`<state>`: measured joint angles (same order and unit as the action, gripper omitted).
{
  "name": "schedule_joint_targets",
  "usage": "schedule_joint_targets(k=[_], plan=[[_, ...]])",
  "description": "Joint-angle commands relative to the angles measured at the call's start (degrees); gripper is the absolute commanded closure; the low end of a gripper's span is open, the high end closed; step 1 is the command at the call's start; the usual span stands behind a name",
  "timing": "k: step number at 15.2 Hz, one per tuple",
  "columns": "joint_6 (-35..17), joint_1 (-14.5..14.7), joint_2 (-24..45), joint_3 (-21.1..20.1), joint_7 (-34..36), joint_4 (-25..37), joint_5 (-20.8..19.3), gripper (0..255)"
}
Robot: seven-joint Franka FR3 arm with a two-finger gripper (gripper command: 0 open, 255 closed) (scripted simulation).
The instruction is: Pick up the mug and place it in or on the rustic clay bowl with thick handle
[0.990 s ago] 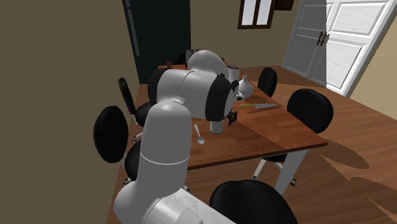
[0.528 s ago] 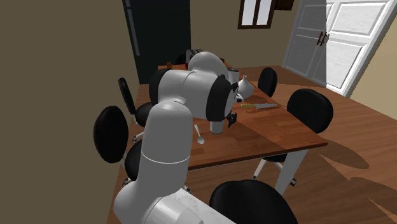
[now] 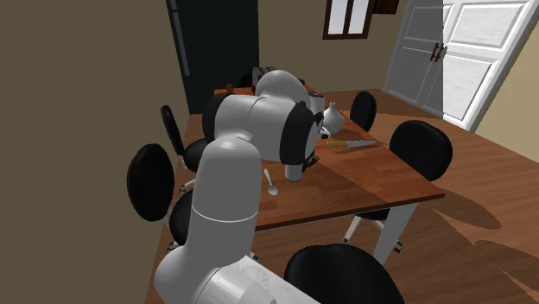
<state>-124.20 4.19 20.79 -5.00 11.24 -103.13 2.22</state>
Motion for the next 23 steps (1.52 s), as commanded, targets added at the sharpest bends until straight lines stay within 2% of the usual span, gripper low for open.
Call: schedule_joint_targets(k=[1,4,23], plan=[[0.0,0.0,0.0,0.0,0.0,0.0,0.0,255],[0.0,0.0,0.0,0.0,0.0,0.0,0.0,255],[12.9,-0.1,-4.9,-0.1,0.5,8.0,0.2,255]])
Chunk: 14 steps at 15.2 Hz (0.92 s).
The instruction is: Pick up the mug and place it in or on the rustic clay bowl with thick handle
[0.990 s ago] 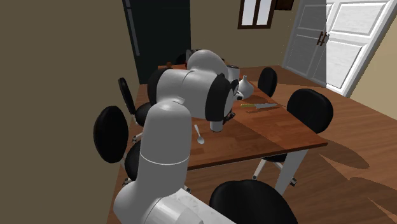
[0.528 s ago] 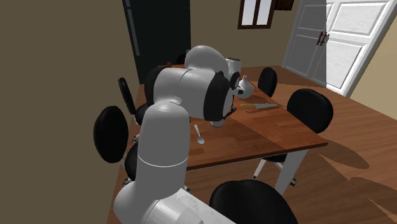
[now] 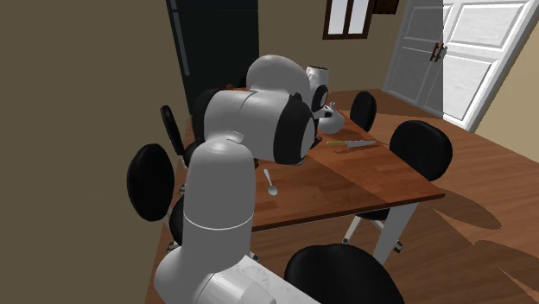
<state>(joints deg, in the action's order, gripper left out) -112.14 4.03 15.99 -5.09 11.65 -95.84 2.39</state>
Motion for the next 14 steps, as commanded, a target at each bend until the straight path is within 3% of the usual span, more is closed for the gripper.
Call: schedule_joint_targets(k=[1,14], plan=[[1.6,0.0,-0.2,0.0,0.1,1.3,0.0,255],[10.8,0.0,-1.0,-0.1,0.5,9.8,-0.1,255]])
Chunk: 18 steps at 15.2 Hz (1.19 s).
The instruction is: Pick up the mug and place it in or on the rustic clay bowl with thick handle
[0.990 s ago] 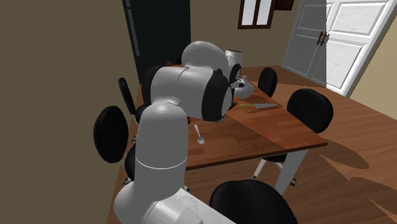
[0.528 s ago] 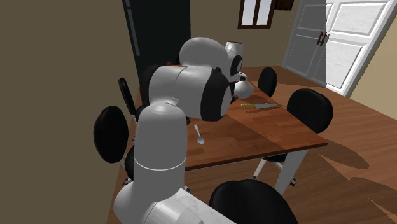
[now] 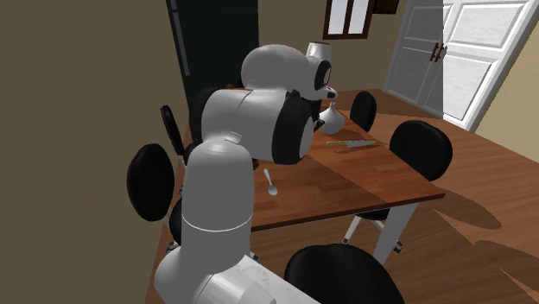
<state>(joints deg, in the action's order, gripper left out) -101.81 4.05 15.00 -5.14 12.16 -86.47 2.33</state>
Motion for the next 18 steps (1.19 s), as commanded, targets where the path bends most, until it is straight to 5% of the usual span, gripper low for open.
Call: schedule_joint_targets(k=[1,10,18], plan=[[0.5,0.8,-0.1,-0.5,1.3,0.5,-0.1,255],[1.9,8.2,1.7,-4.4,12.6,4.3,-1.6,255],[5.3,15.5,7.7,-7.3,22.6,13.9,-3.9,255]])
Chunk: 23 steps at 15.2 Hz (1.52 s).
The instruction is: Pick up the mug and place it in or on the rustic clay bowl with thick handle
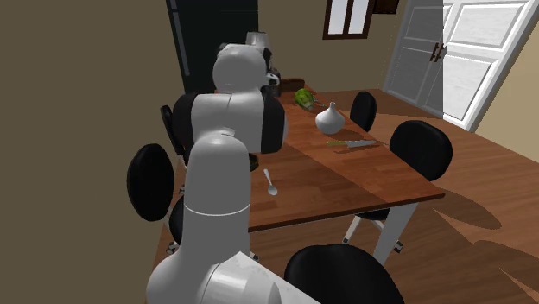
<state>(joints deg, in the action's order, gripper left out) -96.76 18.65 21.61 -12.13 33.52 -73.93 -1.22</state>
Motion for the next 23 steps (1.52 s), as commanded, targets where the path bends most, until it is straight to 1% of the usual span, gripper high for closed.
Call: schedule_joint_targets(k=[1,2,9,19,23], plan=[[0.9,2.0,2.1,-0.6,2.5,3.1,-0.7,255],[1.5,2.9,3.1,-0.8,3.5,4.7,-1.0,255],[-4.4,2.4,2.2,-0.7,3.3,-2.1,-0.8,255],[-12.4,2.1,2.5,-0.6,3.1,-9.8,-0.9,255],[-12.4,2.1,2.5,-0.6,3.1,-9.8,-0.9,255]])
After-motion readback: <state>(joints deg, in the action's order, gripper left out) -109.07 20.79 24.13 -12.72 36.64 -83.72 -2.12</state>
